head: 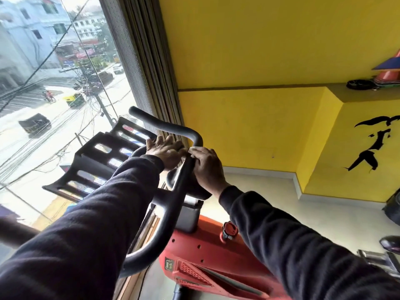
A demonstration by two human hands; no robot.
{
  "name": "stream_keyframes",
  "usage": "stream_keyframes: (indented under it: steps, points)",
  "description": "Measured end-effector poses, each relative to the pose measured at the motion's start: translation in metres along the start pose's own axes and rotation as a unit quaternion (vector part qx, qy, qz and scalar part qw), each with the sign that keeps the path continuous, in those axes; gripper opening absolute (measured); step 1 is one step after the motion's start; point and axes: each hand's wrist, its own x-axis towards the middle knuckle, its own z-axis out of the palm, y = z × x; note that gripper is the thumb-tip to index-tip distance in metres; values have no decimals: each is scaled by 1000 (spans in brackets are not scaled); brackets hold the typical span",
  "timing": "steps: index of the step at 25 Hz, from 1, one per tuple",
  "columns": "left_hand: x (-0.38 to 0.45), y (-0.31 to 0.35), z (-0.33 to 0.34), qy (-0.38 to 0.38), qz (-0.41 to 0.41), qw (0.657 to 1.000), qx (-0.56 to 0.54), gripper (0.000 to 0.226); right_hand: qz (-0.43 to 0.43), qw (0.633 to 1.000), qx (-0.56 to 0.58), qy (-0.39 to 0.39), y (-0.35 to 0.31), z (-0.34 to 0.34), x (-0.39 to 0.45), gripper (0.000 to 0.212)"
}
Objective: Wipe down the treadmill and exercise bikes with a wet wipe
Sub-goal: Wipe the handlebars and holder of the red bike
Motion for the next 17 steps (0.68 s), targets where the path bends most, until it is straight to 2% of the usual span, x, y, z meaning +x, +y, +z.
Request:
stream_keyframes:
  steps: [2,4,7,8,12,14,16,17]
  points:
    - [0,2,-2,1,-6,1000,-6,39,-92,996,-11,-10,10,1,-14,38]
    - [0,4,-7,7,-6,1000,-12,36,-130,991,-18,-36,24,-4,-4,36]
    - [5,4,-7,9,-13,1000,-21,41,-44,995,-55,-68,25,2,35,31]
    - [8,4,-6,11,-12,1000,-16,41,-40,995,-67,-69,23,4,36,31]
    - [19,-3,-4,35,27,999,-6,32,-160,982,-73,-66,37,-5,13,45]
    - [22,-4,-9,38,39,998,-6,31,-110,981,-108,-121,38,-9,48,38]
    - [23,-4,-10,39,52,998,3,30,-48,964,-162,-206,26,-7,73,32]
    - [23,-4,-11,42,55,998,7,30,-65,956,-174,-228,22,-5,76,31]
